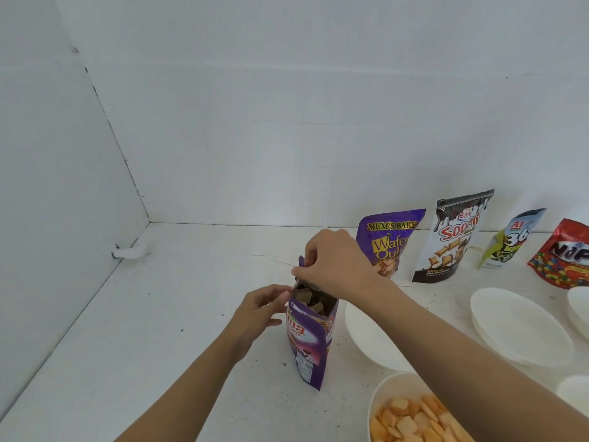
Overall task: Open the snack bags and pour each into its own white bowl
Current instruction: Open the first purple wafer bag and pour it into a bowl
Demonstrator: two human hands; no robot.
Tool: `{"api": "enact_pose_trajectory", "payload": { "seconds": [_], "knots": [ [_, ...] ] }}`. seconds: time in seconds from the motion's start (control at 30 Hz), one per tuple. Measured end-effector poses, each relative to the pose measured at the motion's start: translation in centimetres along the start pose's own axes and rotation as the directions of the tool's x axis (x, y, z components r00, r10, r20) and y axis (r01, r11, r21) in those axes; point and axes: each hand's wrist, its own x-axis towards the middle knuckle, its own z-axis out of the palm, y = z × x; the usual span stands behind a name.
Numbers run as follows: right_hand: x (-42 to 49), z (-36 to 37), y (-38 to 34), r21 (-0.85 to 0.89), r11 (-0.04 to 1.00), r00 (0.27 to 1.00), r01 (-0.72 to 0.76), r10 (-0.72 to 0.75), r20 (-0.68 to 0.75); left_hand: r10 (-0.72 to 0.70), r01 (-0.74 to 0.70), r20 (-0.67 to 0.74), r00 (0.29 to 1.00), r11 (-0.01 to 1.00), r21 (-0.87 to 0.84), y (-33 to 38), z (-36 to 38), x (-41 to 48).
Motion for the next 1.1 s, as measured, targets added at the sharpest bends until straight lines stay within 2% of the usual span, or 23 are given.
{"api": "enact_pose_trajectory", "payload": {
  "seconds": [0.13,0.33,0.5,0.63,0.83,0.97,1.1],
  "knots": [
    [-0.3,-0.1,-0.4,0.058,0.998,0.999,-0.031,0.029,0.041,0.081,-0.080,-0.014,0.997,0.995,0.055,0.9,-0.3,-0.4],
    [-1.0,0.0,-1.2,0.153,0.986,0.991,0.072,-0.087,0.099,0.220,-0.215,-0.059,0.974,0.973,0.081,1.6,-1.5,-2.0],
    [-0.7,1.0,-2.3,0.099,0.986,0.981,0.133,-0.145,0.131,0.251,-0.247,-0.104,0.962,0.968,0.052,0.6,-1.4,-3.5],
    [-0.4,1.6,-2.9,-0.025,0.985,0.971,0.173,-0.166,0.171,0.227,-0.226,-0.046,0.973,0.974,0.014,-0.6,-1.1,-3.6],
    [-1.6,1.5,-3.2,-0.026,0.983,0.969,0.180,-0.173,0.174,0.194,-0.195,0.036,0.980,0.980,0.044,-3.3,-0.8,-3.7],
    [-1.9,0.8,-3.1,-0.009,0.977,0.965,0.215,-0.211,0.157,0.196,-0.197,0.013,0.980,0.980,0.037,-2.5,-0.7,-4.1],
    [-1.1,-1.5,-3.1,0.067,0.968,0.967,0.243,-0.247,0.060,0.297,-0.294,-0.074,0.952,0.955,0.042,0.7,-0.9,-4.4]
  ]
}}
